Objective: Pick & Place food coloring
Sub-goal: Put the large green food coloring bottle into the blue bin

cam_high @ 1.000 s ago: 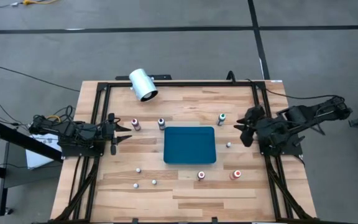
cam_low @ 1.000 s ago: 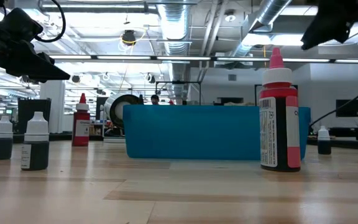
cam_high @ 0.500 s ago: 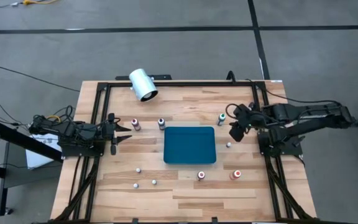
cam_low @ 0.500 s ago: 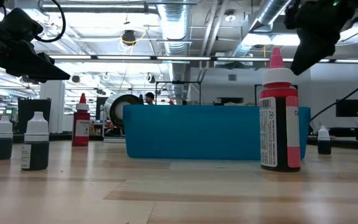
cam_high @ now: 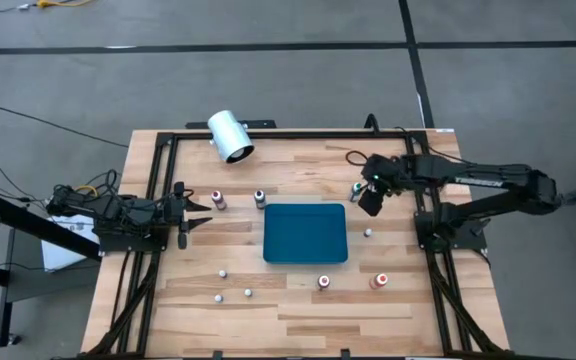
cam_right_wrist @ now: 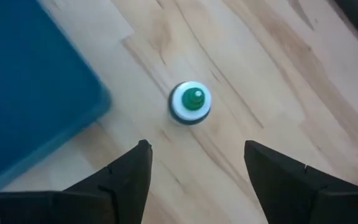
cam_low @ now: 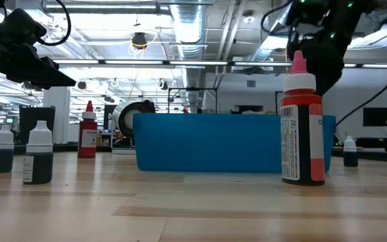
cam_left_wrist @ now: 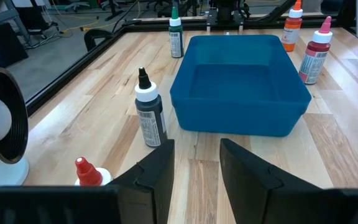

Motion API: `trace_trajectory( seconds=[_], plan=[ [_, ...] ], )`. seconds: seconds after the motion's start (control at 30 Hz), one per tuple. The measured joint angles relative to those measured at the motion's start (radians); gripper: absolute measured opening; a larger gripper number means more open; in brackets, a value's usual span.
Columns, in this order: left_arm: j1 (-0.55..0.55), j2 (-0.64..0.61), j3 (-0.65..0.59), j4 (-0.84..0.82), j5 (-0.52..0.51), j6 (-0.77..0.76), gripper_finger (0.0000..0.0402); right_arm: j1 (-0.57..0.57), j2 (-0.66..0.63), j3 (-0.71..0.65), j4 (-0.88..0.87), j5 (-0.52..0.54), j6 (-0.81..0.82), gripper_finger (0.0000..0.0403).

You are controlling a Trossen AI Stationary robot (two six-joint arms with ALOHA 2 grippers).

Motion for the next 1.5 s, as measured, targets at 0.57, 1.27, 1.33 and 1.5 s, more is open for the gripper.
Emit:
trace_trajectory(
  seconds=[0.57,1.27,1.33,1.5],
  plan=[
    [0.0,0.0,0.0,0.0,0.0,0.0,0.0122,-0.096,0.231,0.0,0.155,-0.047,-0.141,0.0245],
    [0.0,0.0,0.0,0.0,0.0,0.0,0.0122,-0.095,0.317,0.0,0.211,-0.046,-0.145,0.0196],
    [0.0,0.0,0.0,0.0,0.0,0.0,0.0122,-0.095,0.317,0.0,0.211,-0.046,-0.145,0.0181],
    [0.0,0.0,0.0,0.0,0.0,0.0,0.0122,-0.095,0.317,0.0,0.21,-0.045,-0.145,0.0144]
  ],
)
